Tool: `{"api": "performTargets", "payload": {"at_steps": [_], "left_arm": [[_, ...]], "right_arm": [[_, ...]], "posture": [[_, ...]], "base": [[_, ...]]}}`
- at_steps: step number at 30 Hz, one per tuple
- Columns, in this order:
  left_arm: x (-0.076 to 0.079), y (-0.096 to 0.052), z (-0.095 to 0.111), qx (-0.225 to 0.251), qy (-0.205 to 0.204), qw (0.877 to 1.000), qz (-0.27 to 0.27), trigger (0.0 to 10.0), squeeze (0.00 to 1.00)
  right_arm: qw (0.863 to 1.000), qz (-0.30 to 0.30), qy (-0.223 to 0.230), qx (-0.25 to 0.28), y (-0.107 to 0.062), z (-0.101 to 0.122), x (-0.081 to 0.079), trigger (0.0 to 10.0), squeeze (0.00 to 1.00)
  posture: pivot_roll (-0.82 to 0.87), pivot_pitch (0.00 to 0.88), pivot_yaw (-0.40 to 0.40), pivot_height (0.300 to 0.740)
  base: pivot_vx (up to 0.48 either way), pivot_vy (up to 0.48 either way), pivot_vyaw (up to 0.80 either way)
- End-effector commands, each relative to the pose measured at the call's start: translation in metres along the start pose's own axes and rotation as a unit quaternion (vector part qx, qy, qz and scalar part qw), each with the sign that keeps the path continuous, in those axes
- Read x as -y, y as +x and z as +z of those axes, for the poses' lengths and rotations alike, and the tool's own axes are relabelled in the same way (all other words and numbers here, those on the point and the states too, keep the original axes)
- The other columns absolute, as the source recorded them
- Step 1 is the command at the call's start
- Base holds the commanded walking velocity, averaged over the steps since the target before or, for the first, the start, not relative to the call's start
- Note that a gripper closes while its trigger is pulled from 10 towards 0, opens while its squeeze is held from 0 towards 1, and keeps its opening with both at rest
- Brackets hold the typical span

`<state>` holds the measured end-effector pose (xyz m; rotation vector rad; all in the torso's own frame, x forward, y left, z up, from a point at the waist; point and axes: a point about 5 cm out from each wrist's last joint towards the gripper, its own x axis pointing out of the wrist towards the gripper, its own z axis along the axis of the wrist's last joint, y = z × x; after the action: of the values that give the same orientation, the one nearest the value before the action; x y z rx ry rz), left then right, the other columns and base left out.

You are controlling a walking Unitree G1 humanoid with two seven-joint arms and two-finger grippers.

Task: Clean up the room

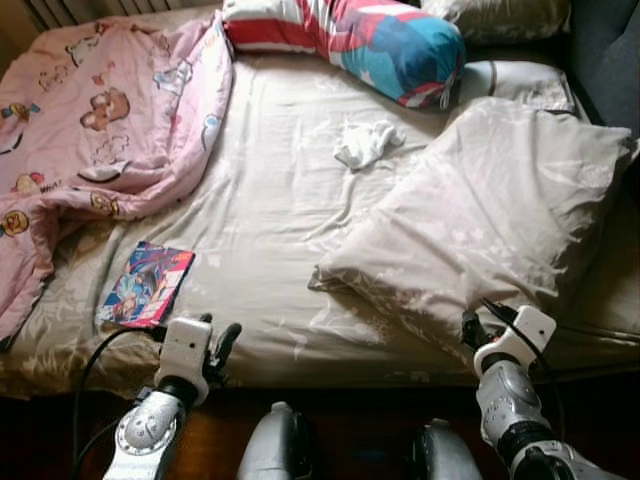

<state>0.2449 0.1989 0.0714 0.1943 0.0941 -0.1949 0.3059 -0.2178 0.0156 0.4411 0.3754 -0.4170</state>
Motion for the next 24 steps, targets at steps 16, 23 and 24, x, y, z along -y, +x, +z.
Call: {"api": "performTargets", "payload": {"at_steps": [16, 23, 24], "left_arm": [[-0.005, -0.022, 0.0, -0.037, 0.01, 0.999, 0.013, 10.0, 0.0], [-0.005, -0.021, 0.004, -0.035, 0.015, 0.999, 0.011, 10.0, 0.0], [-0.005, -0.021, 0.004, -0.035, 0.015, 0.999, 0.011, 10.0, 0.0]], "right_arm": [[0.996, -0.022, 0.01, -0.087, -0.013, -0.042, 0.01, 0.0, 0.0], [0.995, -0.015, 0.004, -0.096, -0.014, -0.046, 0.003, 0.0, 0.0], [0.995, -0.015, 0.004, -0.096, -0.014, -0.046, 0.003, 0.0, 0.0]], "posture": [[0.15, 0.354, 0.129, 0.662], [0.17, 0.36, 0.133, 0.662], [0.17, 0.36, 0.133, 0.662]], "base": [[0.0, 0.0, 0.0], [0.0, 0.0, 0.0], [0.0, 0.0, 0.0]]}}
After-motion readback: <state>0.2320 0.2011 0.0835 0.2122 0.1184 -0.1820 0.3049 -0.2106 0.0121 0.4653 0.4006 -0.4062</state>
